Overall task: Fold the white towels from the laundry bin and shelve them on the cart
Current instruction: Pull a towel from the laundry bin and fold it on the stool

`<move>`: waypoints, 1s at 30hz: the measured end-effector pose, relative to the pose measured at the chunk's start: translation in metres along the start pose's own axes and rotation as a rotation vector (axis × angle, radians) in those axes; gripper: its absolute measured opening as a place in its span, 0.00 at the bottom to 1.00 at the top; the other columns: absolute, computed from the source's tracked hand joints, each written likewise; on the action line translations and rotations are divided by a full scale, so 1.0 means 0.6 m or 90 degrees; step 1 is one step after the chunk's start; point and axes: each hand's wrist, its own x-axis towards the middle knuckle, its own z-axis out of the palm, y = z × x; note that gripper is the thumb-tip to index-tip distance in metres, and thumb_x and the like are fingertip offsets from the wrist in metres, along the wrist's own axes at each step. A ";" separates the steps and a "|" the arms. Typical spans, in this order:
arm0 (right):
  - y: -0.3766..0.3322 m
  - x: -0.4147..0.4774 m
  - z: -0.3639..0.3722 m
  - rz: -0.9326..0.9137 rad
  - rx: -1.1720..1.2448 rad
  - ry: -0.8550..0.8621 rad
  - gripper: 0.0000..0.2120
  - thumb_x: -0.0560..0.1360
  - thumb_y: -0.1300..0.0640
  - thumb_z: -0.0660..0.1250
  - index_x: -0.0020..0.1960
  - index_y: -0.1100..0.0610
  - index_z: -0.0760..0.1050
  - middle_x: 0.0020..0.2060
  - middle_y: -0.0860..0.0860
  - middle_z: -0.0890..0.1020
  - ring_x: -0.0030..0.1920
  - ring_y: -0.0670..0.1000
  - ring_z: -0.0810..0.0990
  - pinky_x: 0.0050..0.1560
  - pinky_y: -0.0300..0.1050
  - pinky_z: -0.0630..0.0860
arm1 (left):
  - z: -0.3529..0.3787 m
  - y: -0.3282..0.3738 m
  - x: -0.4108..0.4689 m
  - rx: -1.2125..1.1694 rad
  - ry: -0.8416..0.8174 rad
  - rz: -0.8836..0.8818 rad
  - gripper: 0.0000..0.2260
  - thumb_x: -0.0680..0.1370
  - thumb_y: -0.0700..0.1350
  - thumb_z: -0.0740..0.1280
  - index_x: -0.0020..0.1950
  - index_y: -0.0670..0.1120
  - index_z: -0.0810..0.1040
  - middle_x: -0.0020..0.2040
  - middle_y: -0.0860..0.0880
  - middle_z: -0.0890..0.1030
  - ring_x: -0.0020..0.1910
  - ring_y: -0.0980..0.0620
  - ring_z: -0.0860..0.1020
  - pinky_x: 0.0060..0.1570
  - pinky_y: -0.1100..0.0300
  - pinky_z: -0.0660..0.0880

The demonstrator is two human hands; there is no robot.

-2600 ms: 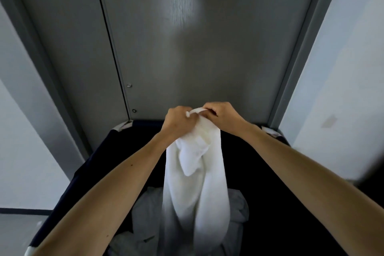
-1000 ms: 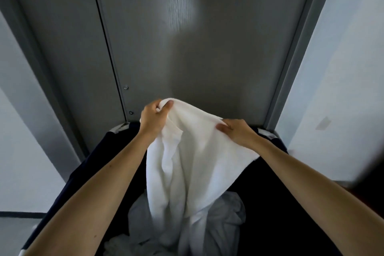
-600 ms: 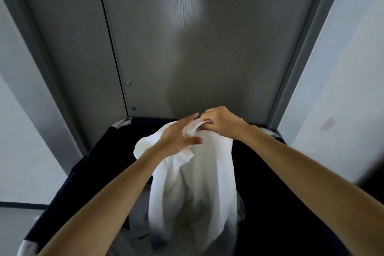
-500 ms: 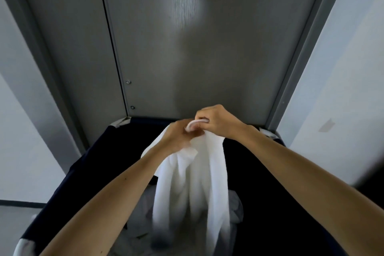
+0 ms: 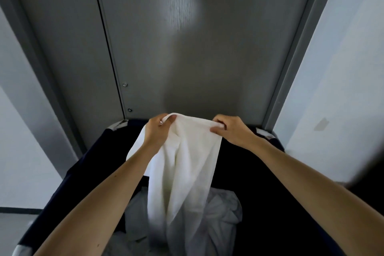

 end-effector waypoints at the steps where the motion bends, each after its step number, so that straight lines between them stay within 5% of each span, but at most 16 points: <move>1: 0.003 -0.003 0.004 -0.013 0.008 0.027 0.04 0.76 0.57 0.67 0.47 0.57 0.74 0.36 0.49 0.75 0.34 0.45 0.70 0.37 0.30 0.67 | -0.003 -0.005 0.000 -0.015 0.012 -0.010 0.08 0.77 0.49 0.67 0.38 0.52 0.78 0.38 0.46 0.79 0.38 0.47 0.76 0.42 0.52 0.75; 5: 0.013 -0.016 0.029 -0.026 0.063 0.071 0.07 0.76 0.61 0.66 0.54 0.57 0.72 0.40 0.45 0.76 0.36 0.40 0.73 0.40 0.24 0.68 | -0.004 -0.010 -0.006 -0.049 0.022 -0.014 0.09 0.78 0.48 0.66 0.36 0.53 0.78 0.37 0.48 0.78 0.38 0.48 0.76 0.43 0.53 0.74; 10: 0.015 -0.019 0.063 -0.022 0.109 0.084 0.07 0.78 0.61 0.63 0.55 0.57 0.75 0.40 0.48 0.79 0.38 0.41 0.78 0.42 0.24 0.70 | -0.009 -0.007 -0.011 -0.060 0.023 -0.011 0.10 0.78 0.49 0.66 0.36 0.51 0.77 0.36 0.46 0.76 0.37 0.49 0.74 0.40 0.55 0.71; 15: 0.015 -0.014 0.076 -0.004 0.120 0.072 0.16 0.74 0.57 0.69 0.61 0.51 0.74 0.47 0.46 0.77 0.44 0.44 0.77 0.45 0.30 0.73 | -0.014 -0.007 -0.013 -0.065 -0.019 0.001 0.11 0.70 0.58 0.64 0.37 0.52 0.80 0.35 0.46 0.76 0.37 0.48 0.74 0.40 0.54 0.71; 18: 0.017 -0.005 0.083 -0.012 0.070 0.083 0.12 0.74 0.56 0.69 0.57 0.56 0.77 0.49 0.50 0.78 0.46 0.48 0.76 0.48 0.35 0.72 | -0.017 -0.007 -0.013 -0.072 -0.034 0.013 0.13 0.71 0.57 0.64 0.39 0.49 0.80 0.36 0.44 0.75 0.36 0.48 0.73 0.39 0.55 0.70; 26: 0.019 0.014 0.072 0.067 0.138 0.156 0.10 0.77 0.56 0.64 0.40 0.60 0.69 0.33 0.50 0.71 0.34 0.48 0.68 0.33 0.33 0.65 | -0.022 -0.022 0.007 -0.030 -0.017 -0.019 0.14 0.70 0.58 0.66 0.39 0.47 0.79 0.36 0.47 0.77 0.38 0.48 0.75 0.41 0.54 0.71; 30: 0.018 0.030 0.074 0.138 0.167 0.119 0.12 0.75 0.56 0.67 0.36 0.57 0.68 0.31 0.49 0.71 0.35 0.48 0.70 0.41 0.41 0.74 | -0.022 -0.041 0.010 -0.012 0.004 -0.057 0.10 0.76 0.51 0.68 0.38 0.47 0.78 0.36 0.48 0.77 0.38 0.48 0.74 0.40 0.55 0.71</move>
